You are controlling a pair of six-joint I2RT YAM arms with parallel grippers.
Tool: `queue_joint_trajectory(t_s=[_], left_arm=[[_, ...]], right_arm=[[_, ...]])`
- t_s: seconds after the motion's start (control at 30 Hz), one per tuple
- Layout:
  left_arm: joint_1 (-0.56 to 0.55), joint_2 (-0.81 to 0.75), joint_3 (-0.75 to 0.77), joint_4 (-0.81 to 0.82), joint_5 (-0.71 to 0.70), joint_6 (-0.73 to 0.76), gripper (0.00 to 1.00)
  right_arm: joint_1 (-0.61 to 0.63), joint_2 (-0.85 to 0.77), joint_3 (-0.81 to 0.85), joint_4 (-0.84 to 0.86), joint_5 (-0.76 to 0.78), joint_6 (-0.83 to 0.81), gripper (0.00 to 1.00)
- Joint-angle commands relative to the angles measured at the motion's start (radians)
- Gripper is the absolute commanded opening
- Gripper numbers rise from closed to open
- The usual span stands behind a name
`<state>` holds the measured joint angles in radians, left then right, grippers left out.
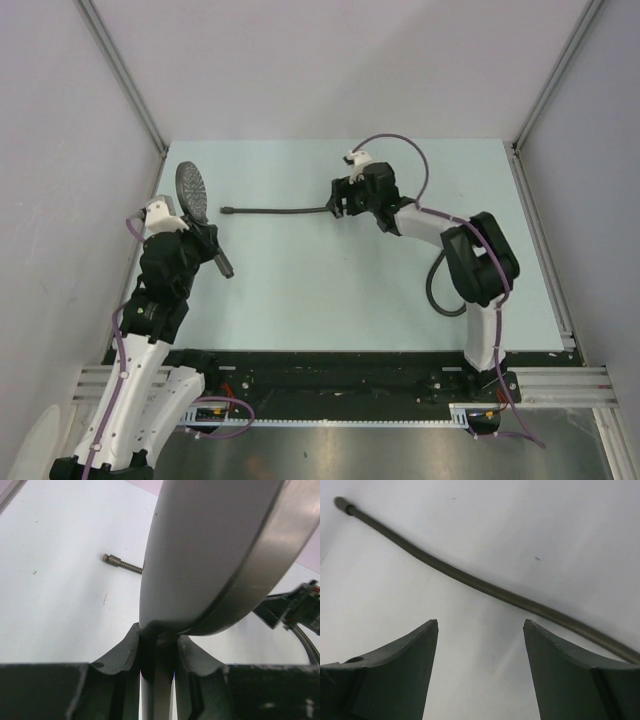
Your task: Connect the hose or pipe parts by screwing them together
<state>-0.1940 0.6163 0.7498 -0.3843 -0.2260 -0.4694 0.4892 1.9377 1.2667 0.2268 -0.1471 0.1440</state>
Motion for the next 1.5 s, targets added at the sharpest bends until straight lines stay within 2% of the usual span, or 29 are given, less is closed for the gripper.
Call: queue_joint_trajectory(t_s=[0.0, 0.07, 0.17, 0.4, 0.67, 0.77, 0.87, 0.9, 0.93, 0.97, 1.03, 1.07, 1.13, 1.23, 1.33, 1.4, 1.47], left_arm=[[-0.001, -0.02, 0.023, 0.067, 0.01, -0.006, 0.0], [-0.001, -0.023, 0.022, 0.067, 0.011, -0.008, 0.0], [-0.001, -0.026, 0.022, 0.068, 0.017, -0.009, 0.0], [-0.001, -0.026, 0.019, 0.067, 0.013, -0.012, 0.0], [-0.001, -0.023, 0.022, 0.068, 0.011, -0.005, 0.0], [-0.001, -0.02, 0.02, 0.067, 0.016, -0.008, 0.0], [0.001, -0.02, 0.022, 0.067, 0.011, -0.008, 0.0], [0.001, -0.021, 0.02, 0.067, 0.01, -0.008, 0.0], [0.001, -0.023, 0.02, 0.067, 0.011, -0.008, 0.0], [0.001, -0.021, 0.02, 0.067, 0.01, -0.008, 0.0], [-0.001, -0.021, 0.019, 0.067, 0.01, -0.009, 0.0], [0.001, -0.017, 0.017, 0.067, 0.01, -0.011, 0.0], [-0.001, -0.009, 0.019, 0.067, 0.016, -0.015, 0.0], [-0.001, -0.001, 0.019, 0.067, 0.014, -0.015, 0.0], [0.001, 0.007, 0.017, 0.068, 0.014, -0.017, 0.0], [0.001, 0.011, 0.014, 0.067, 0.016, -0.02, 0.01], [0.001, 0.019, 0.011, 0.068, 0.017, -0.034, 0.0]], right_arm=[[0.026, 0.127, 0.204, -0.024, -0.195, -0.052, 0.74], [0.031, 0.229, 0.351, -0.123, -0.194, -0.044, 0.75], [0.032, 0.343, 0.48, -0.191, -0.192, -0.014, 0.77], [0.043, 0.477, 0.629, -0.224, -0.218, 0.031, 0.79], [0.084, 0.484, 0.639, -0.383, -0.224, -0.102, 0.77], [0.104, 0.468, 0.631, -0.435, -0.212, -0.18, 0.73], [0.143, 0.44, 0.594, -0.449, -0.128, -0.263, 0.62], [0.167, 0.432, 0.577, -0.445, -0.099, -0.283, 0.52], [0.179, 0.414, 0.559, -0.426, -0.041, -0.308, 0.47], [0.19, 0.403, 0.518, -0.416, -0.014, -0.351, 0.35], [0.218, 0.367, 0.475, -0.379, 0.048, -0.394, 0.27], [0.226, 0.348, 0.45, -0.376, 0.064, -0.434, 0.18], [0.235, 0.288, 0.343, -0.336, 0.07, -0.469, 0.11], [0.227, 0.132, 0.182, -0.313, -0.006, -0.53, 0.06], [0.212, 0.044, 0.137, -0.462, -0.045, -0.54, 0.04], [0.212, 0.006, 0.09, -0.516, -0.02, -0.541, 0.04], [0.227, -0.011, 0.008, -0.543, 0.098, -0.506, 0.07]])
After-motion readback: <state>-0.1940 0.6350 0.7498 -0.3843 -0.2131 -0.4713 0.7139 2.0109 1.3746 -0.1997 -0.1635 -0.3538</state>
